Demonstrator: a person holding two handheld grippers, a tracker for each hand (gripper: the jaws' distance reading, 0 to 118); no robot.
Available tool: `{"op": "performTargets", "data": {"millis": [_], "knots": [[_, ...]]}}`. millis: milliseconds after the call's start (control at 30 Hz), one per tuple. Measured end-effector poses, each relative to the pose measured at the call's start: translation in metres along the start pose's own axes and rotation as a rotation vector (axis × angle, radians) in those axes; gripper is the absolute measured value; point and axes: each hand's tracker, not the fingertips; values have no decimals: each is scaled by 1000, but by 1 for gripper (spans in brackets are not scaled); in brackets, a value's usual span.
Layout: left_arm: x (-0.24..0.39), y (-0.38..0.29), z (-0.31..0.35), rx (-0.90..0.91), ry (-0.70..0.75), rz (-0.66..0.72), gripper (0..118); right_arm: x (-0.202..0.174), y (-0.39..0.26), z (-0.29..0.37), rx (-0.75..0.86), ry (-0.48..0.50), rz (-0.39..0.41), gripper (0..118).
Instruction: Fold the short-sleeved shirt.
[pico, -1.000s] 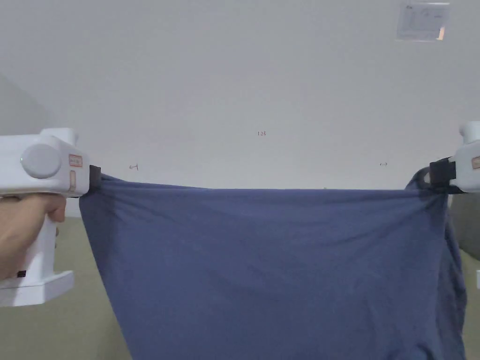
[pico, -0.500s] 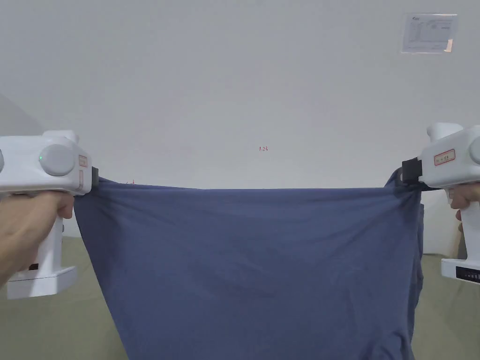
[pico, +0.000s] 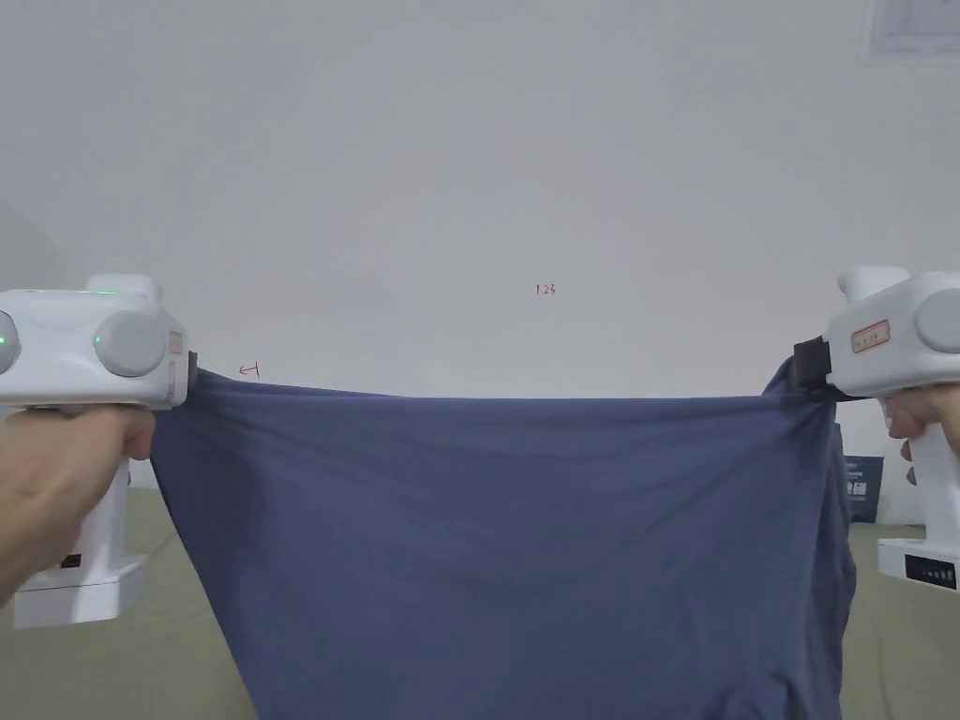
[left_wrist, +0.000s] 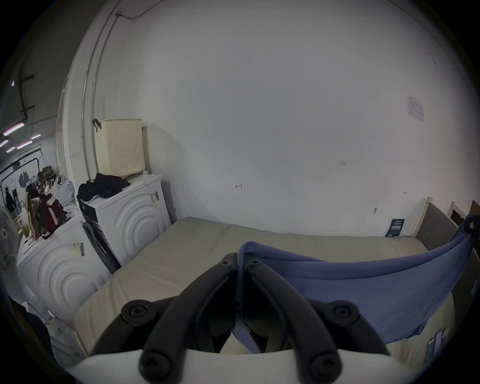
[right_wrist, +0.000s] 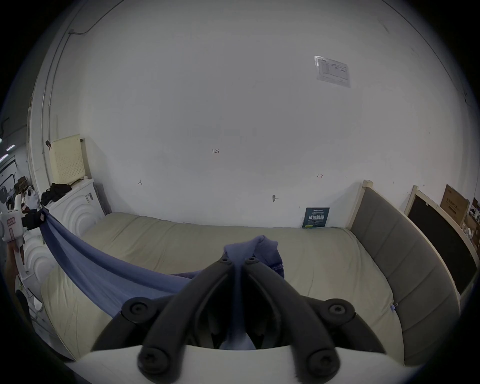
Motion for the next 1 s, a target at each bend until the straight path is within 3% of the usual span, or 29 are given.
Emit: {"op": "performTargets", "data": {"millis": [233,433,567,667,800,1000], "knots": [[21,-35,-38,-31,-13,-17,1,7,-33,-47,-34,-2,2,2],[22,-120,-42,-153,-107,-34,1,18,-113,-51,-119,21,-30,2],[14,-199,-20,-221,-134,-30,1,25,-189,-25,-182,43,-52,2],[4,-257,8,-303,-147,-80,1,30,-251,5,-246,58,-122,2],[-15,-317,49,-401,-164,-27,1,38,-331,42,-344,50,-154,2],[-48,-372,106,-483,-145,22,1,36,-412,119,-390,45,-300,2]]}}
